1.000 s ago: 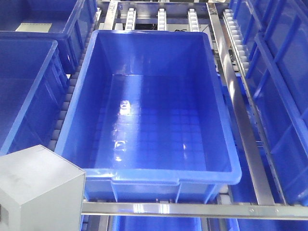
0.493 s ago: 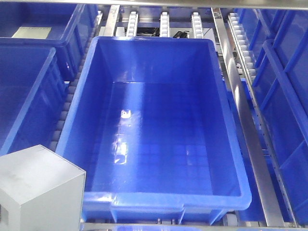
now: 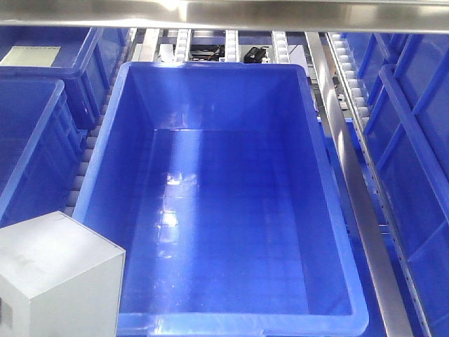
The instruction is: Sort gray base to blue bin
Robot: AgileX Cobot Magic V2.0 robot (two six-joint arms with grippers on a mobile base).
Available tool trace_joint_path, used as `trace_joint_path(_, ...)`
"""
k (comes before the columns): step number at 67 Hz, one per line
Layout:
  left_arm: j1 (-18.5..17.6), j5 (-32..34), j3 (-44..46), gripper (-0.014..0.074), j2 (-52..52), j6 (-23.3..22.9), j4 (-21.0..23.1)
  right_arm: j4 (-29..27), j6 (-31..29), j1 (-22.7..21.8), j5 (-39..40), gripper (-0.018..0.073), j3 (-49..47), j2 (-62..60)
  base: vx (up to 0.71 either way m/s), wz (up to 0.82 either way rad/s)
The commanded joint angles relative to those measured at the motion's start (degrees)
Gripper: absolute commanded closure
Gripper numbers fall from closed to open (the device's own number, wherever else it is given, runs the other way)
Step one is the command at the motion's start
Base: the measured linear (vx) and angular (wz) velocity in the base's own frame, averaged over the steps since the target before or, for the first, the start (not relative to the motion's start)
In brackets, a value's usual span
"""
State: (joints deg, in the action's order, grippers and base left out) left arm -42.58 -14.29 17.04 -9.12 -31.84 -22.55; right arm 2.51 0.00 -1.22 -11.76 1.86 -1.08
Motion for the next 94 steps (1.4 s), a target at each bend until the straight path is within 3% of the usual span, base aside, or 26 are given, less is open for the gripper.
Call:
trace_joint_path(1, -0.36, 5.48, 1.84, 0.0603, -0.69, -0.42, -0.2, 0.49, -0.69, -0.26, 4.71, 0.0564, 0.26, -0.4, 0.05, -0.02)
trace_joint_path(94, -0.36, 5.48, 1.84, 0.0603, -0.69, -0.42, -0.2, 0.49, -0.69, -0.26, 4.62, 0.0564, 0.26, -0.4, 0.02, 0.0)
